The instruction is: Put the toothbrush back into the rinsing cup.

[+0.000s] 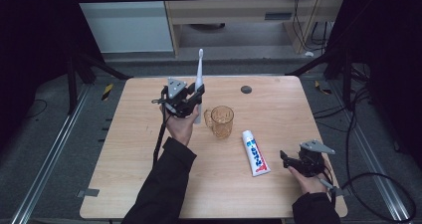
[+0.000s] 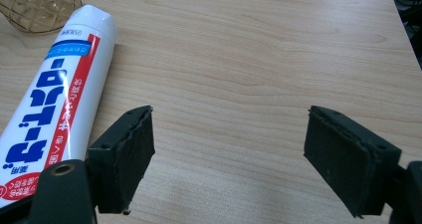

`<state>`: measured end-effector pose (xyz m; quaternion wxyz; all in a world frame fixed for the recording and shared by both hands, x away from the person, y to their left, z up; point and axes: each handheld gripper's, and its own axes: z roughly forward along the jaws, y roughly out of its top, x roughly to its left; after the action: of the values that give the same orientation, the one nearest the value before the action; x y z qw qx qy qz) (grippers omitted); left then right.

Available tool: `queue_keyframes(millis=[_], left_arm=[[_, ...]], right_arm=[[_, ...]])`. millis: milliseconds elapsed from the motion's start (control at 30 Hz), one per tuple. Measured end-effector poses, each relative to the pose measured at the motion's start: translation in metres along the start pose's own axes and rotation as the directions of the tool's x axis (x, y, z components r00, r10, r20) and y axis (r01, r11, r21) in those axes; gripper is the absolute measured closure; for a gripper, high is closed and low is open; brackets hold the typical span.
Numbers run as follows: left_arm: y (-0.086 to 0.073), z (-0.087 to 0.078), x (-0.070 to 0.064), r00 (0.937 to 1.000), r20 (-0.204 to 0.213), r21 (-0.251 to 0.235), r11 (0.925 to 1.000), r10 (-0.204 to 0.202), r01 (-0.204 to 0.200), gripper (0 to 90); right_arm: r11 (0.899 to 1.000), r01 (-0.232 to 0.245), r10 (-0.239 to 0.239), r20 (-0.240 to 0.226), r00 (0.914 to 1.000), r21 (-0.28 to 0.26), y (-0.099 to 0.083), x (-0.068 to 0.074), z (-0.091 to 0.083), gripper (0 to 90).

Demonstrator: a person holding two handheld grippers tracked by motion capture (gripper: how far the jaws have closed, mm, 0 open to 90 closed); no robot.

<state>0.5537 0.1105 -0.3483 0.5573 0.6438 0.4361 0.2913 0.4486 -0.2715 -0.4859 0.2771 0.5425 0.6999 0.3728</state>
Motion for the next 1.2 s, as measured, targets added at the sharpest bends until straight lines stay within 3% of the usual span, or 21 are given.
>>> queue_keyframes(millis=[533,1200], left_arm=[[-0.008,0.027,-0.020,0.9997,0.018,-0.036,0.9993,-0.014,0.014,66.7],[-0.012,0.054,-0.029,0.9987,0.050,-0.051,0.9986,-0.014,0.017,66.7]], right_arm=[[1.000,-0.002,0.002,-0.005,1.0000,-0.003,0.000,0.000,0.000,19.7],[1.000,-0.001,0.001,-0.005,1.0000,-0.001,-0.001,-0.002,0.000,19.8]])
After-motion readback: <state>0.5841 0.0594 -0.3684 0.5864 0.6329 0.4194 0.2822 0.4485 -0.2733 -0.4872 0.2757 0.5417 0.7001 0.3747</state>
